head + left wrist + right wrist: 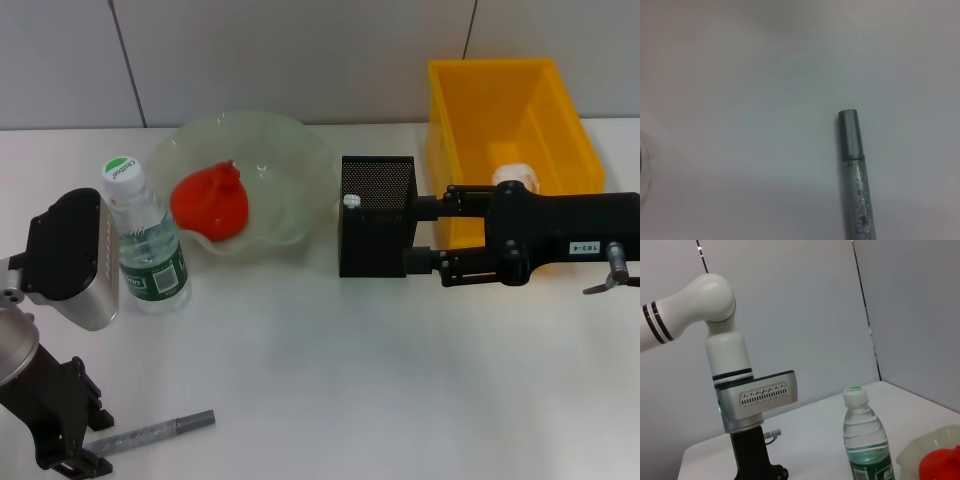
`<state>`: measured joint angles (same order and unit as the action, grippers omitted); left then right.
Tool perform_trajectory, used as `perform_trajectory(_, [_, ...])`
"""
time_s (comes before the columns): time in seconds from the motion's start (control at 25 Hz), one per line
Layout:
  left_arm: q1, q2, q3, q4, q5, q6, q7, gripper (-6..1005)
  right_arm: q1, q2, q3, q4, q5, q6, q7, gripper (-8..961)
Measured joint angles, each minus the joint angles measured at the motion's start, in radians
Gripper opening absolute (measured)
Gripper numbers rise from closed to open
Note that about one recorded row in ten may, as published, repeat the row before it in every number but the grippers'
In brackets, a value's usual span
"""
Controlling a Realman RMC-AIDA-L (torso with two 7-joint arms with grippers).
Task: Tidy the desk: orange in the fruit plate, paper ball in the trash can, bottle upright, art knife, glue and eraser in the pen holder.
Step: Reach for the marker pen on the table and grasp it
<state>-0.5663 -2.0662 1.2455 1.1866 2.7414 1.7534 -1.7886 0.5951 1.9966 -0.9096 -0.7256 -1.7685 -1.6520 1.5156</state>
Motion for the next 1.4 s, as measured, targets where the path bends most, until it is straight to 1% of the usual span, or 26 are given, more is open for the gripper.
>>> perform_trajectory(0.56, [0.002,-0.002,0.012,-0.002,0.009,-0.016,0.009,434,0.000,0.003,0.000,0.000,0.001,0.000,0.000,764])
perform_trajectory(0.76, [0.002,-0.002,0.014,-0.007,0.011,-0.019,0.009,354,0.000,0.002,0.000,0.000,0.001,0.000,0.000,763])
perform_trajectory(1.4, [0.000,0.000,0.020,-0.016,0.012,-0.025,0.024,276,0.004,0.003,0.000,0.000,0.001,0.000,0.000,762])
